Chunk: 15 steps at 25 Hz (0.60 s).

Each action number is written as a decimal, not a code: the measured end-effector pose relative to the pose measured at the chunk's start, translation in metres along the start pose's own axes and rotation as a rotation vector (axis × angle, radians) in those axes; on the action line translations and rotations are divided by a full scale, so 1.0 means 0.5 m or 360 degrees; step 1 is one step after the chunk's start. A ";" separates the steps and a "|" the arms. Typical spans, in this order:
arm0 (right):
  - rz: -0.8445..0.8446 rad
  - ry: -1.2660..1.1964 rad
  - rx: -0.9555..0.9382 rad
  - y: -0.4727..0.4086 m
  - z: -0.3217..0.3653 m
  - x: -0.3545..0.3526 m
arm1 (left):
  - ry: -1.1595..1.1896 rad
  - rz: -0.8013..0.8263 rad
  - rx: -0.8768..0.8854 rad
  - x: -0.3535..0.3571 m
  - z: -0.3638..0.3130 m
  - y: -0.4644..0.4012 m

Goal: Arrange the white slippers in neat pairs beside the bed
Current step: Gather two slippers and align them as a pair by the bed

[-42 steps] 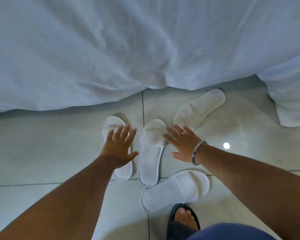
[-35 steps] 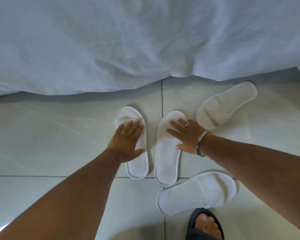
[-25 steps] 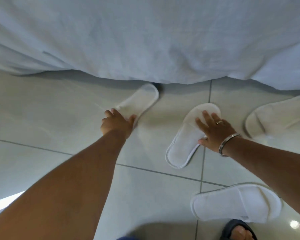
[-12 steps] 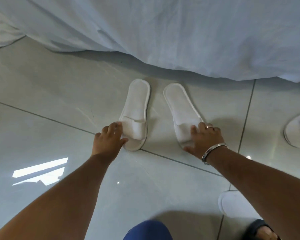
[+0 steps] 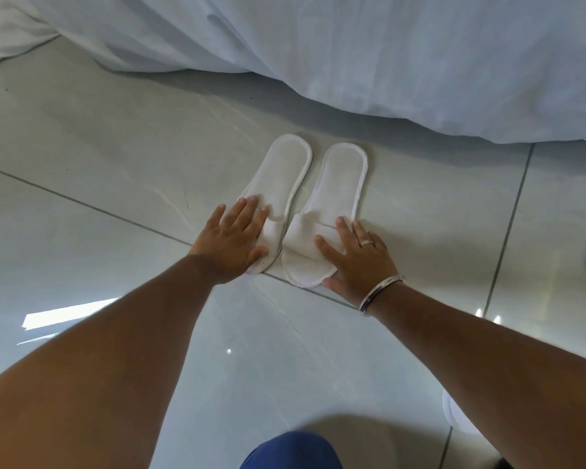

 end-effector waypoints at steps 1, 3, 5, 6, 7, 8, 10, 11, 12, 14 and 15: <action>-0.0020 0.0013 -0.0019 0.000 0.008 0.002 | -0.0024 0.0016 0.0046 0.002 0.013 0.003; -0.0046 0.0026 -0.0038 0.001 0.019 0.004 | -0.0076 0.0022 0.0104 0.005 0.030 0.010; -0.0053 0.0029 -0.0037 0.001 0.025 0.007 | -0.0059 0.0026 0.0097 0.008 0.028 0.012; -0.0051 0.0024 -0.0028 0.000 0.025 0.007 | -0.0034 0.0036 0.0072 0.010 0.023 0.013; -0.0047 0.0019 -0.0015 -0.002 0.024 0.007 | -0.0010 0.0044 0.0038 0.015 0.019 0.013; -0.0044 0.0016 -0.0007 -0.005 0.023 0.007 | 0.0014 0.0049 0.0001 0.018 0.016 0.013; -0.0039 0.0007 -0.0009 -0.017 0.021 0.006 | 0.0107 0.0041 -0.0063 0.021 0.020 0.007; -0.0036 -0.0002 -0.0016 -0.025 0.019 0.005 | 0.0155 0.0031 -0.0083 0.021 0.022 0.003; -0.0032 -0.0006 -0.0028 -0.033 0.017 0.003 | 0.0186 0.0020 -0.0096 0.021 0.025 0.000; -0.0013 0.0002 -0.0061 -0.047 0.012 -0.002 | 0.0217 0.0003 -0.0114 0.022 0.028 -0.004; -0.0007 0.0009 -0.0075 -0.052 0.010 -0.005 | 0.0227 0.0001 -0.0125 0.023 0.028 -0.004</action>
Point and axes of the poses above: each hand's wrist, its own y-axis away from the middle knuckle, its own x-axis out of the palm, z = x × y, the point moved 4 cm from there along -y, towards the middle knuckle, and after that the axes turned 14 degrees about x, right-handed, at the moved point
